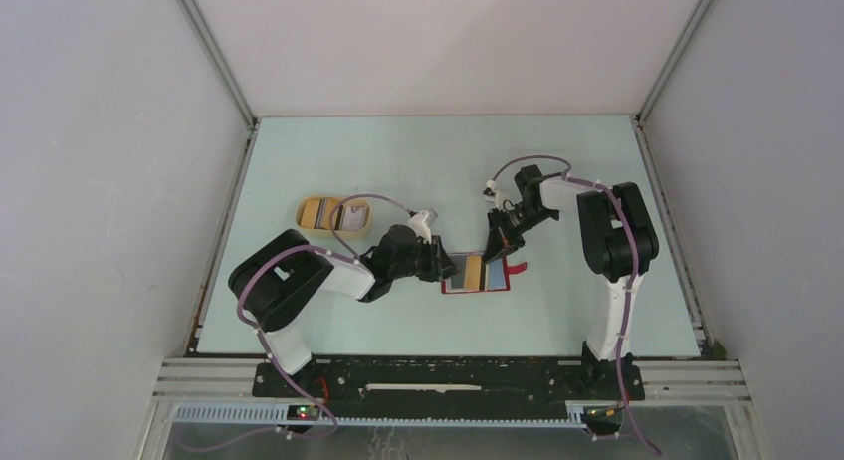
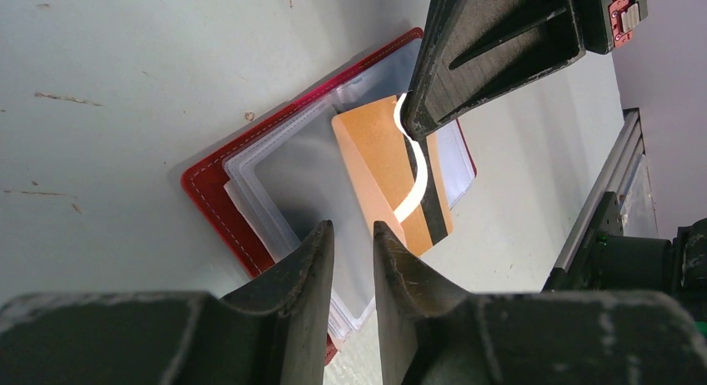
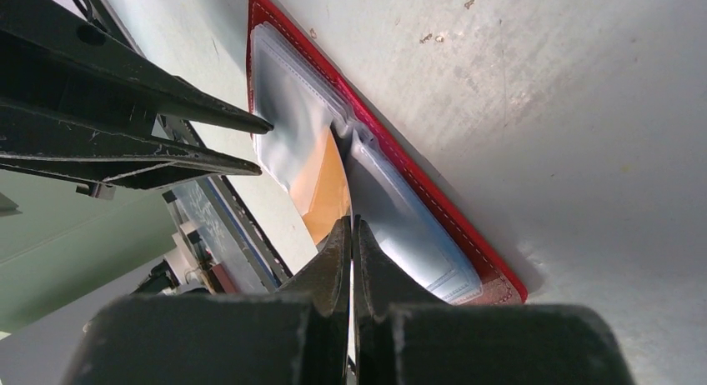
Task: Put the credit cards into the card holder
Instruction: Insert the credit card into the card slot.
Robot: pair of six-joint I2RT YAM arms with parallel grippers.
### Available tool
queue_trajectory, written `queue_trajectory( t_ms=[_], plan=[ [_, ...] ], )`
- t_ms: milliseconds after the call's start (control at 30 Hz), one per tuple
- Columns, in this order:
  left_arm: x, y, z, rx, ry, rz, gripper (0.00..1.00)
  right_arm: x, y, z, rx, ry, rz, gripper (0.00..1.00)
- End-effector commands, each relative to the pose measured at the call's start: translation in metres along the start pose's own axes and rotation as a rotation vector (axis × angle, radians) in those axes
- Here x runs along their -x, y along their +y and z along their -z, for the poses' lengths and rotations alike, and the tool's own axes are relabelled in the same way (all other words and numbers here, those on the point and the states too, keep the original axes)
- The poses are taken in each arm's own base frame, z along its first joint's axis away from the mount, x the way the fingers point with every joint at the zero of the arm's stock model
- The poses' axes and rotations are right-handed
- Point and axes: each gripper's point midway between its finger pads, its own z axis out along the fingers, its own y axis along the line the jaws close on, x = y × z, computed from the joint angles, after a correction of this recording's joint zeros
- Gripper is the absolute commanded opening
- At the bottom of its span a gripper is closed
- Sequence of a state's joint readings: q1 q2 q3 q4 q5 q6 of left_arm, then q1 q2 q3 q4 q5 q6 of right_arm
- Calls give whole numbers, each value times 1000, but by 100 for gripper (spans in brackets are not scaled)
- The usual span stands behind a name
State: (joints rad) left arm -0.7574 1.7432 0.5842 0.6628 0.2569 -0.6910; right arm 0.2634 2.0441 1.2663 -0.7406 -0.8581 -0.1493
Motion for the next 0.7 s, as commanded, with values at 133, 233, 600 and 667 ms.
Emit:
queue_trajectory(
  t_ms=[133,233,600,667],
  plan=[
    [-13,17,-3,69,49,-7,30,10,-1,-9,-31,0,25,0],
    [-13,16,-3,69,49,-8,30,12,2,-13,-26,8,33,0],
    [-9,13,-1,60,40,-10,33,21,8,-21,-12,6,48,6],
    [-6,9,1,55,33,-11,35,23,11,-20,-11,6,65,13]
  ],
)
